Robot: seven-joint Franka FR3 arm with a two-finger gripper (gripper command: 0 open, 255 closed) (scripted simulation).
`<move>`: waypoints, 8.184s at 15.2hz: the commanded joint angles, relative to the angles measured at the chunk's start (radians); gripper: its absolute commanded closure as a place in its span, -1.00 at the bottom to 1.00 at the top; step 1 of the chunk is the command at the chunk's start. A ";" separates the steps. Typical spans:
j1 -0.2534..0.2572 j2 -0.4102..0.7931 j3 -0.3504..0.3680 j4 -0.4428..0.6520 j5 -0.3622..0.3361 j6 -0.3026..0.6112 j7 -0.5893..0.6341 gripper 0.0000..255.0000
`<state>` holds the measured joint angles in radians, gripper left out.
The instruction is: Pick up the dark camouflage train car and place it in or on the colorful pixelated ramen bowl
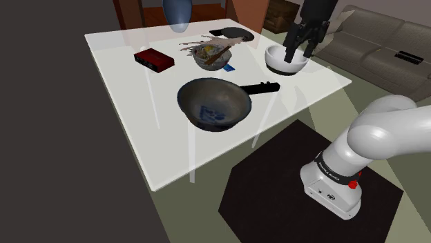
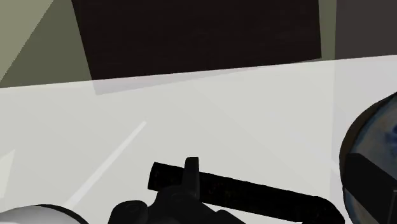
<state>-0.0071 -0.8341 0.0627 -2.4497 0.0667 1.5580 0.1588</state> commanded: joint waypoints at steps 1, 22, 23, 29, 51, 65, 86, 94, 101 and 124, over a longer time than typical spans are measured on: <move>0.000 0.000 0.000 0.000 0.000 0.000 0.000 -1.00; 0.285 0.596 -0.246 -0.027 -0.069 0.644 -1.074 -1.00; 0.286 0.604 -0.247 -0.035 -0.068 0.659 -1.075 -1.00; 0.288 0.633 -0.249 -0.060 -0.061 0.713 -1.080 -1.00; 0.285 0.582 -0.244 -0.020 -0.071 0.623 -1.070 1.00; 0.283 0.500 -0.233 0.101 -0.082 0.421 -1.053 1.00; 0.285 0.797 -0.263 0.584 -0.033 0.230 -1.106 1.00; 0.244 1.157 -0.277 1.050 0.039 0.113 -1.157 1.00; 0.213 1.326 -0.272 1.251 0.069 0.079 -1.169 1.00; 0.222 1.320 -0.270 1.115 0.070 0.207 -1.176 -1.00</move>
<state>0.2151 0.4862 -0.2075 -1.3333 0.1370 1.7650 -1.0177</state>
